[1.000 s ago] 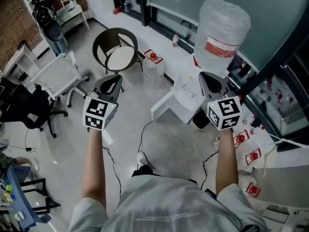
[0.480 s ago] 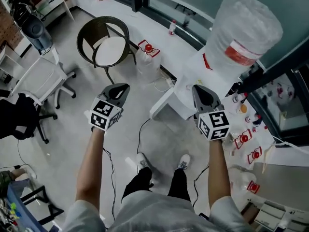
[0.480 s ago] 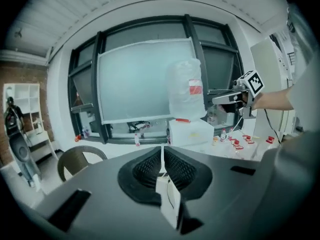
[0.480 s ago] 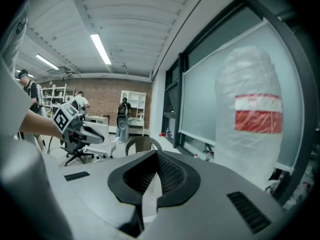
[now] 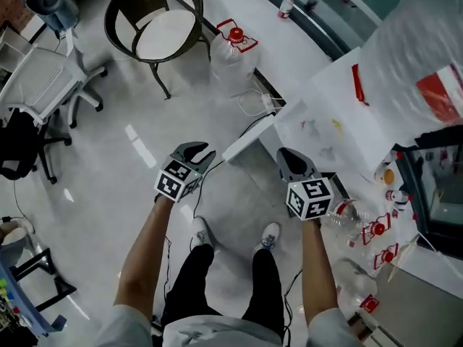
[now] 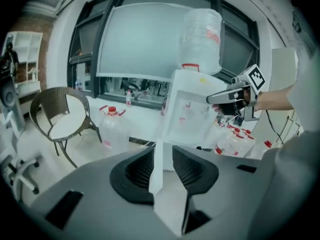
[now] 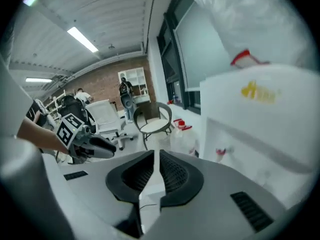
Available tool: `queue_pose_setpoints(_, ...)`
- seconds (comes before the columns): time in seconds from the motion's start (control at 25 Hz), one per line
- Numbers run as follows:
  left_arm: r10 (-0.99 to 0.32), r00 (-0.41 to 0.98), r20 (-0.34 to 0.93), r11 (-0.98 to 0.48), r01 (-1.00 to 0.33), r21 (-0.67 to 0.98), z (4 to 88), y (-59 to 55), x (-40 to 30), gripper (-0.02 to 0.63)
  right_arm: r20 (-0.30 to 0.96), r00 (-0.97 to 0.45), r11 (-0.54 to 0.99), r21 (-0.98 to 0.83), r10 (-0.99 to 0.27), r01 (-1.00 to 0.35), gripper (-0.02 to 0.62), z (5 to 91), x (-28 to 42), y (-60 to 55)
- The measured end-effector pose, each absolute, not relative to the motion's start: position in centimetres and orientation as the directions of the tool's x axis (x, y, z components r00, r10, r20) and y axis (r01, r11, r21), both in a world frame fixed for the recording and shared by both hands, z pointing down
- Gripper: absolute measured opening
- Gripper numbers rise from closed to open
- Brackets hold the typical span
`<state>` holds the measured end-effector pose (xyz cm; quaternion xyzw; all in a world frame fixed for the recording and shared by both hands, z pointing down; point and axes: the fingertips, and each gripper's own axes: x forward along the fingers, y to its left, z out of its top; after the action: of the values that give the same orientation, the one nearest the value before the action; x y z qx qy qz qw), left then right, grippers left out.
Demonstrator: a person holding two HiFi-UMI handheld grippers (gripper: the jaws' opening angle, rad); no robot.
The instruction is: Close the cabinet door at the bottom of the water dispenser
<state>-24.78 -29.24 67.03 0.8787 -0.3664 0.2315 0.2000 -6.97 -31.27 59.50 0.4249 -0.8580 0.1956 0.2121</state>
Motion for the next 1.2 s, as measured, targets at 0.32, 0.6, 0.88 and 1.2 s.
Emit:
queue_pose_setpoints(0.32, -0.446, 0.6, 0.664, -0.608, -0.748, 0.268, 82.5, -28.8, -21.7, 0.187, 0.659, -0.558, 0.616, -0.178, -0.504, -0.767, 0.158, 73.7, -7.1, -29.8)
queue_pose_setpoints(0.6, -0.414, 0.581, 0.701, -0.589, -0.758, 0.28, 92.4, -29.0, -19.7, 0.264, 0.684, -0.524, 0.554, -0.207, -0.507, -0.806, 0.178, 80.1, -4.8, -28.0)
queue_pose_setpoints(0.88, -0.473, 0.502, 0.724, -0.517, -0.824, 0.233, 95.7, -28.9, -18.8, 0.242, 0.711, -0.52, 0.571, -0.201, -0.473, -0.796, 0.176, 83.4, -3.8, -24.9)
queue_pose_setpoints(1.2, -0.512, 0.472, 0.718, -0.444, -0.861, 0.249, 95.7, -26.5, -16.3, 0.189, 0.708, -0.505, 0.531, -0.213, -0.495, -0.82, 0.163, 84.1, -0.9, -21.4)
